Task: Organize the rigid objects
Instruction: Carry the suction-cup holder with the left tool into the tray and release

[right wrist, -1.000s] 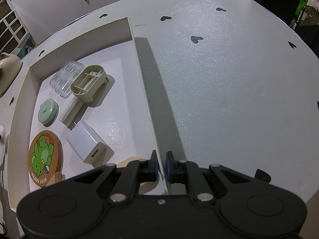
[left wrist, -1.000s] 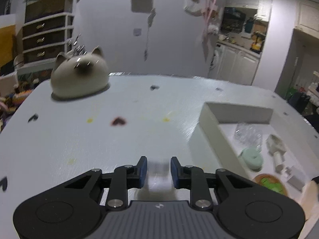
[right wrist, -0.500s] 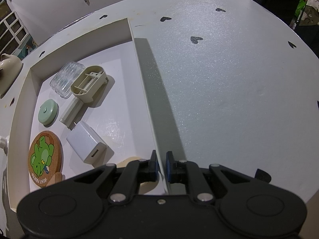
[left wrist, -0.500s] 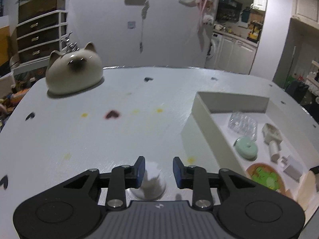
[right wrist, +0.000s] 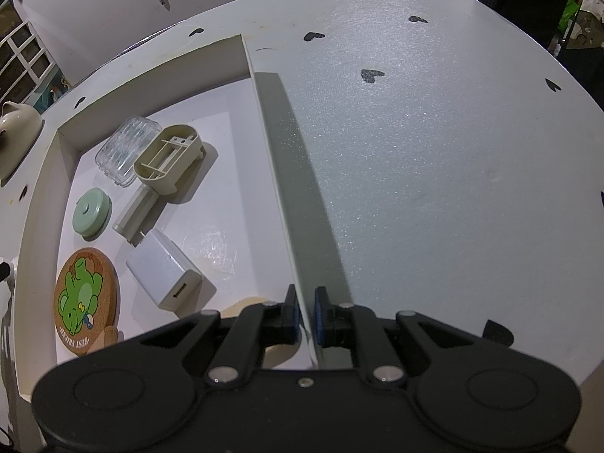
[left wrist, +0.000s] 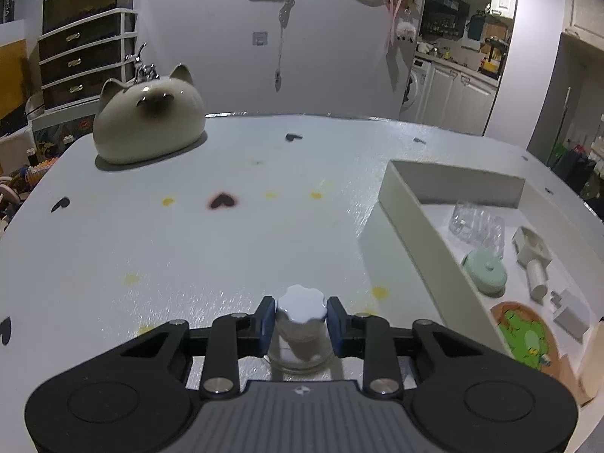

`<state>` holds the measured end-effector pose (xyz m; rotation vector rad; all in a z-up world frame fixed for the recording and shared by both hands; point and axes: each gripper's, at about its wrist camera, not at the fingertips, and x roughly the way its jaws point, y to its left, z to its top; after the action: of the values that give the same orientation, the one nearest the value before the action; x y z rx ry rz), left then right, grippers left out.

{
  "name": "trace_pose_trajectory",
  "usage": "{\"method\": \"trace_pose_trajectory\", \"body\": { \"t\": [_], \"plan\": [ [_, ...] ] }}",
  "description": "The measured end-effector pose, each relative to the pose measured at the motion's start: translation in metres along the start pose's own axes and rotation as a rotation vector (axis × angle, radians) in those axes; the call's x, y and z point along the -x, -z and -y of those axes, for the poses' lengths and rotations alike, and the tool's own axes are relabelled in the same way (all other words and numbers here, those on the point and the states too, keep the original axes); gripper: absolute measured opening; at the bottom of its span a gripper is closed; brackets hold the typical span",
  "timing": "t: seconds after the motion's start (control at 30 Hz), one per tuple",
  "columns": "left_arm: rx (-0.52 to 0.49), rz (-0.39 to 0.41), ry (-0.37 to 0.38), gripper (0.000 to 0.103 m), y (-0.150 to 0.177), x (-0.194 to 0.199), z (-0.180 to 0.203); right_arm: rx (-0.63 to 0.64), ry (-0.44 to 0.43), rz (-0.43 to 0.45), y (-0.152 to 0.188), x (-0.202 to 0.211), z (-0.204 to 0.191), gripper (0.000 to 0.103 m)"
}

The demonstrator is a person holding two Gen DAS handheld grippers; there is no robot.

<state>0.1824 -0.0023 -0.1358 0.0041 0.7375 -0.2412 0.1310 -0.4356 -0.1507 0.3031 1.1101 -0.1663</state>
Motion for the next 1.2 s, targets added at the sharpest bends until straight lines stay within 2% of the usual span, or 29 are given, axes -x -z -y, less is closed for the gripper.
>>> {"method": "trace_pose_trajectory", "body": {
  "t": [0.17,0.3,0.5,0.7,0.97,1.1,1.2],
  "plan": [
    [0.012,0.024,0.063,0.03,-0.023,0.008,0.01,0.001,0.001,-0.001,0.0,0.0,0.0,0.01],
    [-0.008,0.043,0.179,0.03,-0.048,0.012,0.034,0.001,0.001,-0.001,0.0,0.0,0.0,0.01],
    [-0.096,0.047,0.346,0.03,-0.071,0.006,0.089,0.0,0.001,-0.001,0.0,0.0,-0.001,0.01],
    [-0.195,0.004,0.494,0.03,-0.084,-0.014,0.147,0.0,0.001,0.001,0.001,0.0,-0.001,0.01],
    [-0.302,-0.092,0.647,0.03,-0.079,-0.042,0.216,-0.005,-0.005,0.003,0.002,0.0,0.0,0.01],
    [-0.335,-0.136,0.695,0.03,-0.074,-0.059,0.242,-0.003,-0.007,0.002,0.002,0.0,0.001,0.01],
    [-0.354,-0.161,0.699,0.03,-0.071,-0.07,0.257,-0.003,-0.006,0.002,0.002,0.0,0.001,0.01]
  ]
}}
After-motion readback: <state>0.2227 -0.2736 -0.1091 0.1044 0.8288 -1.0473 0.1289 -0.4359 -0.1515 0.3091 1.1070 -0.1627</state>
